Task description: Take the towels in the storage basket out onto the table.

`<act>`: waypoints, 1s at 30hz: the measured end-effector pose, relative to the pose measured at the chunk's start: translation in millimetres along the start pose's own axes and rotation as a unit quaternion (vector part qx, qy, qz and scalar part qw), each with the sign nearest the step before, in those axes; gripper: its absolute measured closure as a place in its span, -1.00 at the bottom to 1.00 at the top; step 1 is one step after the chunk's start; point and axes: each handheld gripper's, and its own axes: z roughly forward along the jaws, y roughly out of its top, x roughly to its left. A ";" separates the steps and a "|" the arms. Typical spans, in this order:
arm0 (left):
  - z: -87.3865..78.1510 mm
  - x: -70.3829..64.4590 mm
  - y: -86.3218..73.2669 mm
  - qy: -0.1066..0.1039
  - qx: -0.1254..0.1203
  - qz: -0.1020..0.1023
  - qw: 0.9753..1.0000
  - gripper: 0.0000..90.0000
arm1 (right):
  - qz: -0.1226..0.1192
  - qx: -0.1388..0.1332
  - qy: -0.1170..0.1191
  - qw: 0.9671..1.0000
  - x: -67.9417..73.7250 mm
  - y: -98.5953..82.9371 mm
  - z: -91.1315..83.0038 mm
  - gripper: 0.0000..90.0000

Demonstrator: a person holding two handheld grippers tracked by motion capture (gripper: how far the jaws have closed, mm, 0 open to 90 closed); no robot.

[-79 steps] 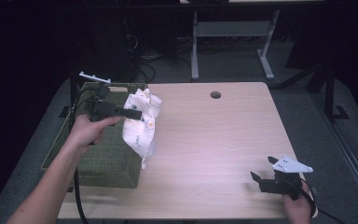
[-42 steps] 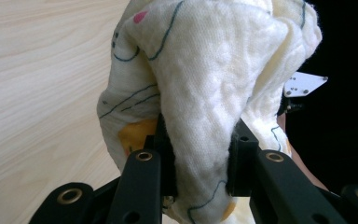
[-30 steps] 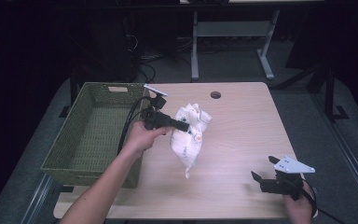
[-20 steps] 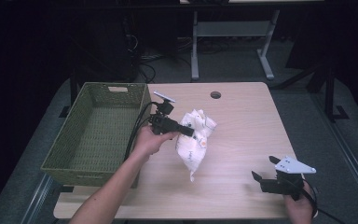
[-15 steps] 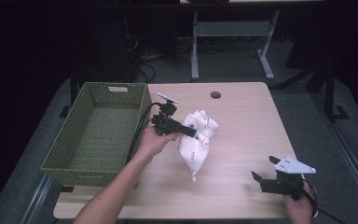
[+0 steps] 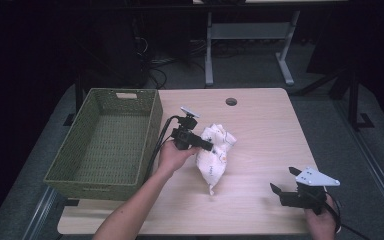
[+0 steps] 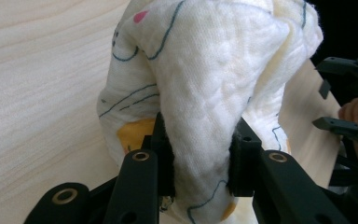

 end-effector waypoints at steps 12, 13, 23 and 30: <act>12.9 2.6 0.0 0.026 0.001 0.002 1.000 0.52 | 0.001 -0.001 0.002 1.000 0.9 0.7 0.8 -0.70; 13.8 3.4 0.1 0.026 -0.001 0.000 1.000 0.52 | 0.001 -0.001 0.002 1.000 1.1 0.8 0.8 -0.70; 25.7 1.3 1.1 0.034 -0.003 -0.001 0.999 0.49 | 0.002 -0.001 0.002 1.000 0.4 0.7 0.0 -0.70; 32.3 -0.6 2.1 0.038 -0.006 -0.006 0.999 0.44 | 0.001 -0.004 0.002 1.000 0.4 1.1 0.3 -0.70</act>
